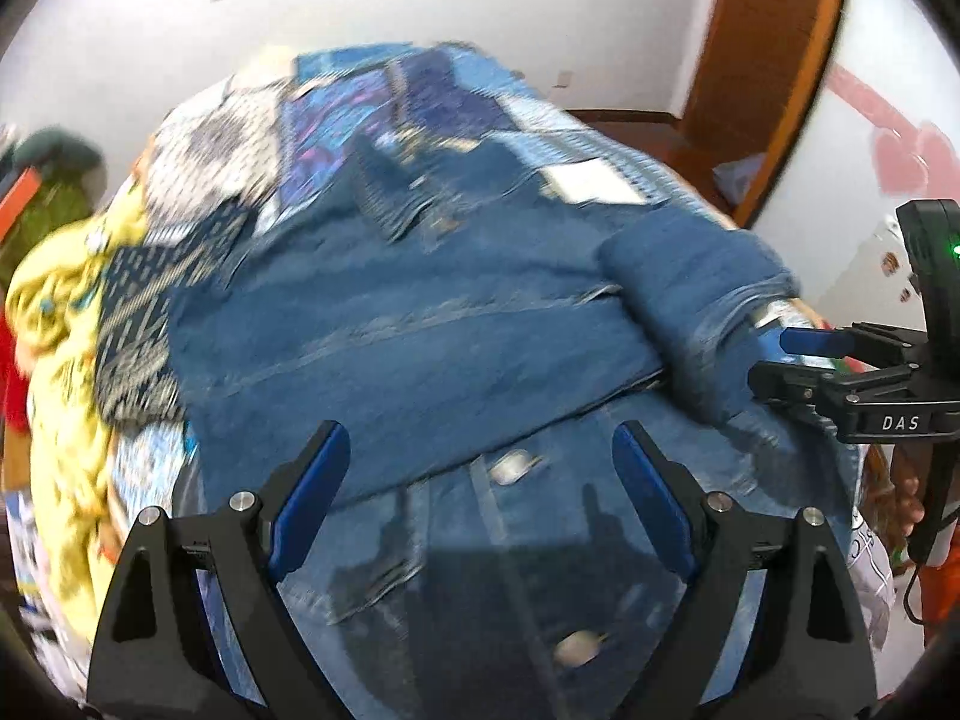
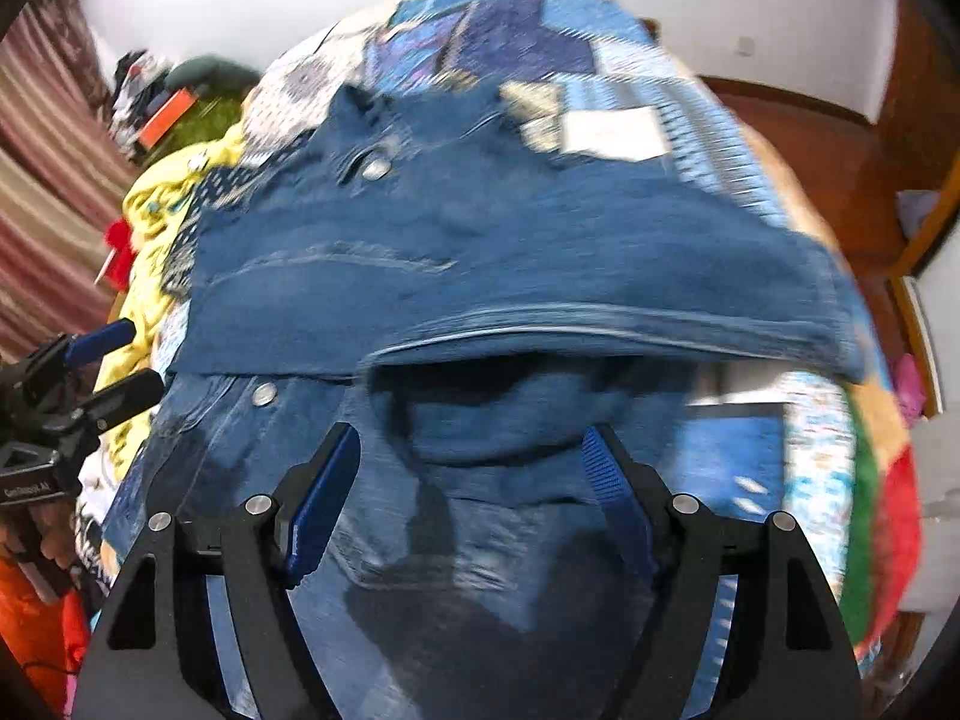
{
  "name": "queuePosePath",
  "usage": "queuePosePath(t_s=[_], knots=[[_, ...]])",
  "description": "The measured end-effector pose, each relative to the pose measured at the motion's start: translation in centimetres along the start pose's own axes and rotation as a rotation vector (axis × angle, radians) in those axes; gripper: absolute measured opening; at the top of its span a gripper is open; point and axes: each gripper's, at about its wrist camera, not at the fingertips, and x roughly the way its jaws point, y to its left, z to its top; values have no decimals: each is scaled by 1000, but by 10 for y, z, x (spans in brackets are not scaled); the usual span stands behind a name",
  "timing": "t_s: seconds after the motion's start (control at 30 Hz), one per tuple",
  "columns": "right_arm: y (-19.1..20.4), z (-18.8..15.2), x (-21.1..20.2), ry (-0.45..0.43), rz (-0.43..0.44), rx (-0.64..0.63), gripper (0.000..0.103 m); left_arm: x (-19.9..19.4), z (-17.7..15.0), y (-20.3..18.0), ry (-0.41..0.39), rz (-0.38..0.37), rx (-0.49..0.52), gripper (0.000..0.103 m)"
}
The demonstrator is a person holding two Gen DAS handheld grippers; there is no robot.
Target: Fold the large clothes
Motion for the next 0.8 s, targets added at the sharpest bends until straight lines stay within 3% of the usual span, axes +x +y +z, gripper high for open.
queuePosePath(t_s=[0.3, 0.47, 0.67, 0.8], knots=[[-77, -19, -42, -121, -237, 125, 74, 24, 54, -95, -28, -62, 219, 89], [-107, -32, -39, -103, -249, 211, 74, 59, 59, -139, 0, -44, 350, 89], [-109, -38, -25, -61, -253, 196, 74, 112, 64, -170, 79, -15, 440, 77], [-100, -41, -15, -36, -230, 164, 74, 137, 73, -180, 87, 21, 473, 59]])
